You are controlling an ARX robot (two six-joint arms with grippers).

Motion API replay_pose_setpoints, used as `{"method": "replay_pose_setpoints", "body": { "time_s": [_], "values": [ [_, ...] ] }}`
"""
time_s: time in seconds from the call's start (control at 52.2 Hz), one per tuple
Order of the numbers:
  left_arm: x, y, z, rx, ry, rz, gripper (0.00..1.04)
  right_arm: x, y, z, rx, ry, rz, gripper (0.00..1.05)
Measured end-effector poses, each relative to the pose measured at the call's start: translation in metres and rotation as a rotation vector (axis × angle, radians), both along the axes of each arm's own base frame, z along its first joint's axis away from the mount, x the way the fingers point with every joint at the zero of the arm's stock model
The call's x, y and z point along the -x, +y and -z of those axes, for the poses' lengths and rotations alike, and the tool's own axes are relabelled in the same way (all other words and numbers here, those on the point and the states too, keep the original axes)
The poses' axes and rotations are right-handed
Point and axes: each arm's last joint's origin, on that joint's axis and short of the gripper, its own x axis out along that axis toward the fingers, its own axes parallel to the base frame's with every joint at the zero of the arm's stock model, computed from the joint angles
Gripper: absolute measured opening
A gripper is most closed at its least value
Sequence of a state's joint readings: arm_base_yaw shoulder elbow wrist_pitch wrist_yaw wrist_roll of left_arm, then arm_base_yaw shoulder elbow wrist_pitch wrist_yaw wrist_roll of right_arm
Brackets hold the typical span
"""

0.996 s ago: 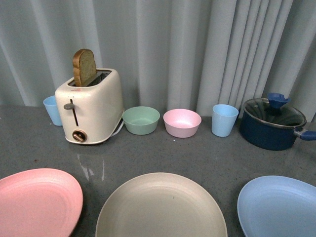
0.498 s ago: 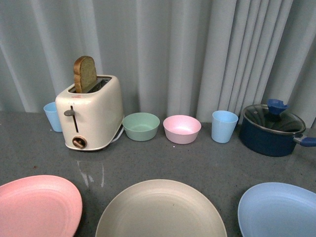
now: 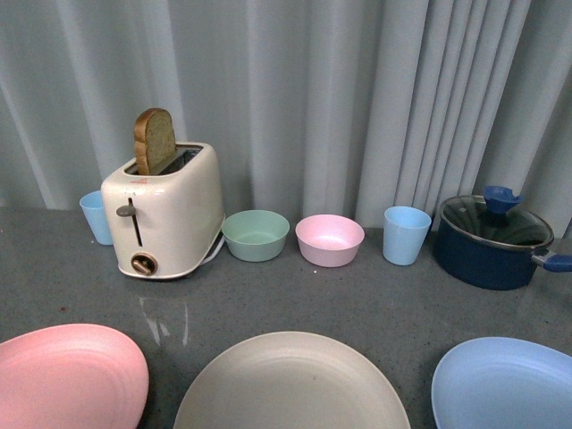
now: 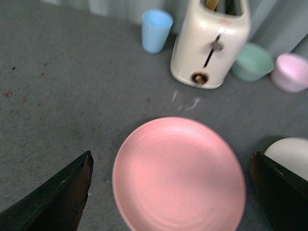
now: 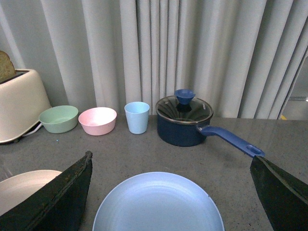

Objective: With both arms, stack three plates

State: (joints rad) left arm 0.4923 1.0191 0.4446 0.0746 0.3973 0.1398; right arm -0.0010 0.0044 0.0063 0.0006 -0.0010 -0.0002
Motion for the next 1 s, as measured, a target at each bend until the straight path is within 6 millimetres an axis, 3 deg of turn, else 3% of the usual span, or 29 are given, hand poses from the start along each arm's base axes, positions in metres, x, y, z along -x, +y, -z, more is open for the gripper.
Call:
{"method": "replay_pose_setpoints", "body": {
  "time_s": [0.172, 0.613, 0.766, 0.996],
  "values": [
    [-0.042, 0.035, 0.031, -0.077, 0.194, 0.063, 0.98, 0.0, 0.0, 0.0, 0.0, 0.0, 0.0, 0.97],
    [-0.107, 0.062, 0.086, -0.032, 0.407, 0.162, 0.98, 0.0, 0.0, 0.0, 0.0, 0.0, 0.0, 0.97],
    [-0.122, 0.067, 0.104, 0.003, 0.468, 0.219, 0.98, 0.0, 0.0, 0.0, 0.0, 0.0, 0.0, 0.97],
    [-0.13, 0.066, 0.111, 0.003, 0.488, 0.28, 0.98, 0.0, 0.0, 0.0, 0.0, 0.0, 0.0, 0.97]
  ]
}}
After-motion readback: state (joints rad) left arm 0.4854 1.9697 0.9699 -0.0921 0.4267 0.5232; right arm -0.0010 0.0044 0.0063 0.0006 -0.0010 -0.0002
